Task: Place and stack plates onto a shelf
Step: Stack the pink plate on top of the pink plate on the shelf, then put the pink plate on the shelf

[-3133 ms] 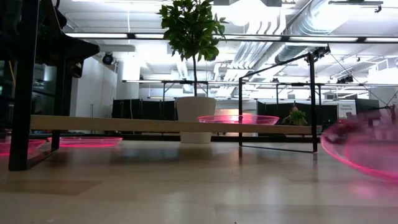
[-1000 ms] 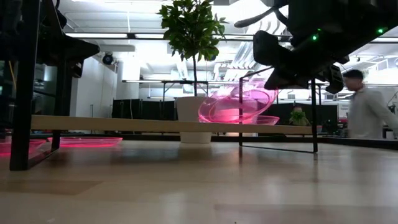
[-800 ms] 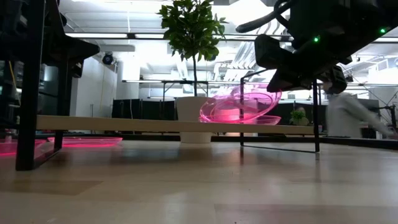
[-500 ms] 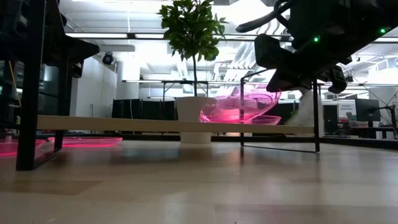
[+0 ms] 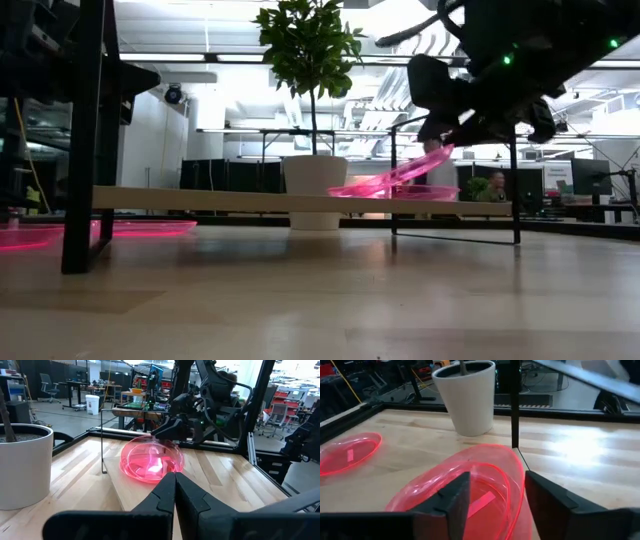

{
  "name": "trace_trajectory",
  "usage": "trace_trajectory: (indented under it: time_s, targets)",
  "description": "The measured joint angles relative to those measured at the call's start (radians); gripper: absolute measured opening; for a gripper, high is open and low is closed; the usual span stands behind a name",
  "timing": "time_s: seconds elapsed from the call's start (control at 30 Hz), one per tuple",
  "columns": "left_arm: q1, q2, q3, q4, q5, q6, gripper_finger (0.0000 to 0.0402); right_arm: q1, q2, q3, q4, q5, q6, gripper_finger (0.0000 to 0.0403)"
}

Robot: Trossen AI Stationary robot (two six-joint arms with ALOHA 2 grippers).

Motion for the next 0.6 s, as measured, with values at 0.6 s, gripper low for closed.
trace_trajectory:
  time_s: [0.6]
  targets:
    - [0.0,0.0,0.0,0.0,0.0,0.0,0.0,0.07,-0.001,0.199,-0.071,-0.043,-0.424,0.0195]
